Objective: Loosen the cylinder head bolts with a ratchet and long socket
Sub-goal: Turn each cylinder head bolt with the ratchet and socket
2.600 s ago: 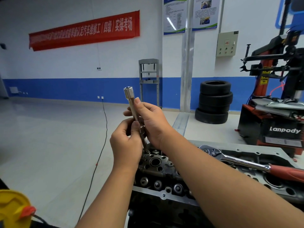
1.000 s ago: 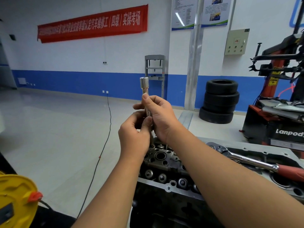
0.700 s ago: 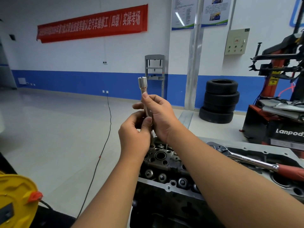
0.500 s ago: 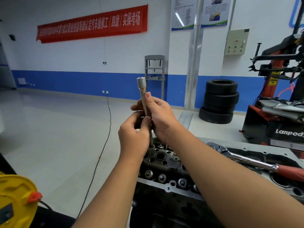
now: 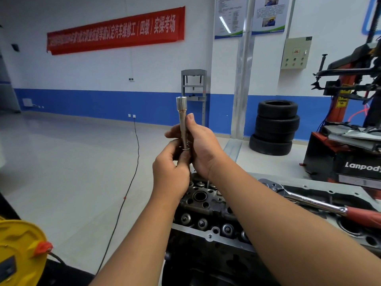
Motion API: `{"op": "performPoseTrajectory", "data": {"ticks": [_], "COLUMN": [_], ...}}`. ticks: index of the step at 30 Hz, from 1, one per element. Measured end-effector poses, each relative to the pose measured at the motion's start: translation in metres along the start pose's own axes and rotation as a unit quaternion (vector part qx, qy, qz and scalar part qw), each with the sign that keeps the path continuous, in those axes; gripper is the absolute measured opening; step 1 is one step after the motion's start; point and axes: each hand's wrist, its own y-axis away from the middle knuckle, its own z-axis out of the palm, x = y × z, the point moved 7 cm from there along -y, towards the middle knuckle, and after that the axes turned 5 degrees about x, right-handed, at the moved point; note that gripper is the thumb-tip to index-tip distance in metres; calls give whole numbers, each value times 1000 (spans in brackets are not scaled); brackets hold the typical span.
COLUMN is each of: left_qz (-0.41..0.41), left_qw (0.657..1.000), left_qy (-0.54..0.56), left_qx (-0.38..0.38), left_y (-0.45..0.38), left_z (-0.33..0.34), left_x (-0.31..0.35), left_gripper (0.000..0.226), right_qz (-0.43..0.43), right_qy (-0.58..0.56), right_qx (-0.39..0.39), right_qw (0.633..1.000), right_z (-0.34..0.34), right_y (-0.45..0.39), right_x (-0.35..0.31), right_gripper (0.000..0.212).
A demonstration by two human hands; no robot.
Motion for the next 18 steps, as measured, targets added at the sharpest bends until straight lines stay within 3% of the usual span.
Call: {"op": "performPoseTrajectory", "data": {"ticks": [5,9,12,18], "left_qz": [42,26,0,10], "left_qw": [998,1000,1000,999], "left_qy": [-41,-11,4,-14], "left_qx": [31,13,-4,51], "left_y": [1,1,2,0], "left_z": [-7,-3,1,-10], "left_x": [5,5,4,2], "left_gripper": [40,29,37,40], "right_qz": [2,-10,-18,-1], "right_qy": [-54,-46,-18,-31], "right_qx": [-26,-23,-22,-28], "right_qw": [998,999,999,999], "right_z": [-1,-2,-1,0], "right_y": [3,2,1,2], "right_x": [-1,-1,-3,0], "right_gripper": [31,37,39,28]}}
